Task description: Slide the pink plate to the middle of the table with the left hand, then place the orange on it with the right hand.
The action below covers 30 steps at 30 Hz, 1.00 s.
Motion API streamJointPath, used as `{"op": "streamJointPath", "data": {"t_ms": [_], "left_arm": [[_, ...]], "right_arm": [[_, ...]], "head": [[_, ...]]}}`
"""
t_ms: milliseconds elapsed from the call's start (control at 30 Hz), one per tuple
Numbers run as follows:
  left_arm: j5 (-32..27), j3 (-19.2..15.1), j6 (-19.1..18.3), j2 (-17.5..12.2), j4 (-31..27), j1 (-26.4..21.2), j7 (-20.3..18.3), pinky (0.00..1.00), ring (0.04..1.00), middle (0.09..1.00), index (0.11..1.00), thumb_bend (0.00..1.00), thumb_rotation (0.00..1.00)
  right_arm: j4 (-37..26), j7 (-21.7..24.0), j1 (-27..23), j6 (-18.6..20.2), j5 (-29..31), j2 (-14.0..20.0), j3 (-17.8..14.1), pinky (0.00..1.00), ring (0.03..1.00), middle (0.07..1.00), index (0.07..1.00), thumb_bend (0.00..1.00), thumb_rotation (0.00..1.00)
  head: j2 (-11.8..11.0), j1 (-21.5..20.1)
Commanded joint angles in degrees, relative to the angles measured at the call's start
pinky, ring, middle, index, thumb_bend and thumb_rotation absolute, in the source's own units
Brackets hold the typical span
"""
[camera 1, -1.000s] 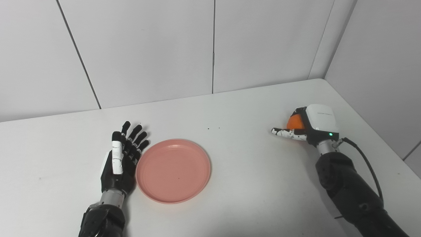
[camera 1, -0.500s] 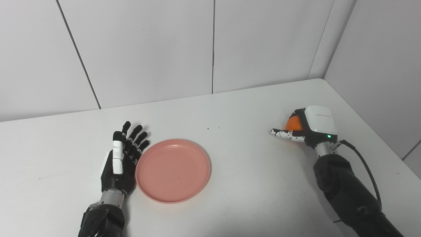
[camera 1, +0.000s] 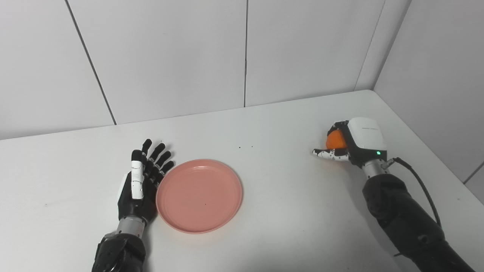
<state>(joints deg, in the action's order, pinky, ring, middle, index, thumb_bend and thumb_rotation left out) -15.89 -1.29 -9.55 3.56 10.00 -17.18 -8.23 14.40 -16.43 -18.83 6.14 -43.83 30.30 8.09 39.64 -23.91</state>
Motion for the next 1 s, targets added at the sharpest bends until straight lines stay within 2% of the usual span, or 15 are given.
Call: {"op": "streamJointPath", "data": {"t_ms": [0,233,433,600,767,867,967], "left_arm": [[0.6,0.4,-1.6,0.8,0.6,0.8,0.8,0.88,0.902,0.925,1.000,0.99,0.88],[1.0,0.8,-1.8,1.5,-0.1,1.2,1.3,0.90,0.911,0.930,1.000,0.98,0.88],[2.8,1.3,-2.5,2.7,-1.2,1.4,3.1,0.85,0.890,0.912,1.000,0.98,0.89],[4.1,1.8,-2.1,3.8,-1.2,1.5,4.2,0.83,0.873,0.899,1.000,0.99,0.88],[4.9,2.4,-1.5,5.1,-1.0,1.5,4.8,0.81,0.871,0.895,1.000,0.97,0.87],[5.1,2.7,-1.0,5.8,-0.8,1.5,5.0,0.81,0.871,0.898,0.995,0.97,0.87],[5.5,2.9,-0.8,6.2,-0.9,1.7,5.4,0.82,0.870,0.901,0.998,0.97,0.87]], "right_arm": [[-3.1,0.2,-3.3,-2.0,0.2,2.1,-1.1,0.13,0.175,0.234,0.255,0.44,0.30],[-8.8,1.4,-5.5,-3.2,-0.5,1.7,-0.9,0.13,0.165,0.232,0.264,0.45,0.41],[-14.6,4.1,-7.1,-3.3,-0.9,1.4,-0.4,0.12,0.159,0.225,0.259,0.42,0.40],[-18.3,6.4,-7.9,-3.4,-0.4,1.1,-0.5,0.14,0.181,0.255,0.313,0.40,0.37],[-19.0,7.5,-8.0,-4.8,1.5,1.0,-1.4,0.14,0.179,0.254,0.312,0.41,0.36],[-19.3,7.4,-8.0,-7.0,2.7,0.7,-1.9,0.13,0.176,0.250,0.323,0.42,0.29],[-20.9,8.1,-8.2,-7.6,3.3,-0.2,-2.0,0.14,0.181,0.257,0.339,0.42,0.28]], "head": [[0.1,0.2],[0.5,2.6],[1.0,4.9],[1.8,8.5],[2.2,13.0],[2.3,14.3],[2.4,15.9]]}}
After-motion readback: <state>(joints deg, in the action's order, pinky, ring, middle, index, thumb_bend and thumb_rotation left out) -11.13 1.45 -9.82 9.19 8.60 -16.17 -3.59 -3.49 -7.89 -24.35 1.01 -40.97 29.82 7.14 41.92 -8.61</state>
